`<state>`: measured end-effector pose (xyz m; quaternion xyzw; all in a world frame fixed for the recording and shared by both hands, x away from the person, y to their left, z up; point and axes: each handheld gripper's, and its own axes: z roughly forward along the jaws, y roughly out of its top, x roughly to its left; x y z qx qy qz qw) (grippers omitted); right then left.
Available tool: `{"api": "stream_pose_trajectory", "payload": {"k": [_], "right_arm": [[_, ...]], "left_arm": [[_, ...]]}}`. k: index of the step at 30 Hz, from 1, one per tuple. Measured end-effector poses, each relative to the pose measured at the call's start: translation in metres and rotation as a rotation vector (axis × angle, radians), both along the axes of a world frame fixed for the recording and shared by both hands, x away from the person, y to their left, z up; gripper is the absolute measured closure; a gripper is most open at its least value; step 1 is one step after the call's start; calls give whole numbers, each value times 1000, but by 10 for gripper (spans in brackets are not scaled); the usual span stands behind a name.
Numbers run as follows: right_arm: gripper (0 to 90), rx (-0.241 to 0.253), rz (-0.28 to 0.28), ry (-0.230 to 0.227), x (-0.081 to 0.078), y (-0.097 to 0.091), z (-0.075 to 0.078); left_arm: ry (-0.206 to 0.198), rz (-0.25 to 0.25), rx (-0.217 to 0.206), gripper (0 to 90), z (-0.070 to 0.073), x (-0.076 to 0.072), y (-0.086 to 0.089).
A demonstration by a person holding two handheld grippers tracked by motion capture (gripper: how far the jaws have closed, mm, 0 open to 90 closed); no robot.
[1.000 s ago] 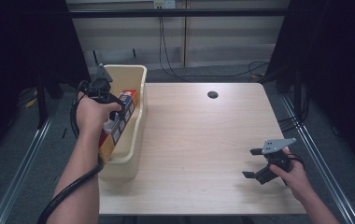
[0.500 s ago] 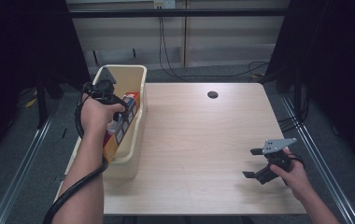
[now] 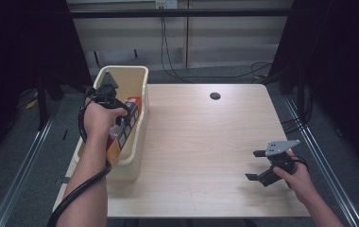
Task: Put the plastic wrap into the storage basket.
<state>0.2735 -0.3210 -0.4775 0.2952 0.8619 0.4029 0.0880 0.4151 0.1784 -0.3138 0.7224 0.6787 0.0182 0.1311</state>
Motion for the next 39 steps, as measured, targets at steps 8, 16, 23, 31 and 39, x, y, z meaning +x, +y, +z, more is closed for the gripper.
{"api": "stream_pose_trajectory", "payload": {"k": [8, 16, 23, 31, 39], "right_arm": [[20, -2, 4, 0, 0, 0, -1], [20, -2, 5, 0, 0, 0, 0], [20, -1, 6, 3, 0, 0, 0], [20, -4, 1, -8, 0, 1, 0], [20, -1, 5, 1, 0, 1, -1]], "left_arm": [[11, 1, -4, 404, -5, 1, 0], [23, -1, -6, 404, -11, 2, 0], [23, -1, -8, 403, -13, 0, -1], [45, -8, -15, 402, -21, 0, 0], [44, -17, -9, 399, -22, 0, -2]]}}
